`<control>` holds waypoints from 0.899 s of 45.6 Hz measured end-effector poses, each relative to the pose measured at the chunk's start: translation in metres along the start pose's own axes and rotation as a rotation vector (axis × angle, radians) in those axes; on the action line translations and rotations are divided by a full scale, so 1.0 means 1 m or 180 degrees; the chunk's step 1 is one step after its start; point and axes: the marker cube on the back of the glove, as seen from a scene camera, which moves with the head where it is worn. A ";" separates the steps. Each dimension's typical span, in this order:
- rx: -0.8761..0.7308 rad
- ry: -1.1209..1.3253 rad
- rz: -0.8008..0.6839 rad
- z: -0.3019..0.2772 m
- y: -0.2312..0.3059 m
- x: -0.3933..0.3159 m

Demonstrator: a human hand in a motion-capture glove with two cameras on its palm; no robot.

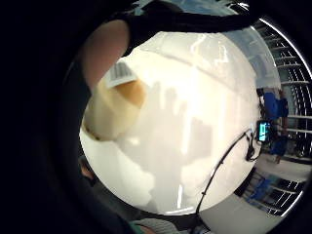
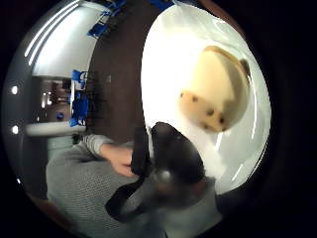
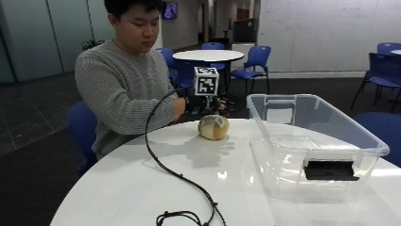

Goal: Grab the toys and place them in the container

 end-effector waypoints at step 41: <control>0.0314 -0.0186 0.0226 0.062 -0.032 0.013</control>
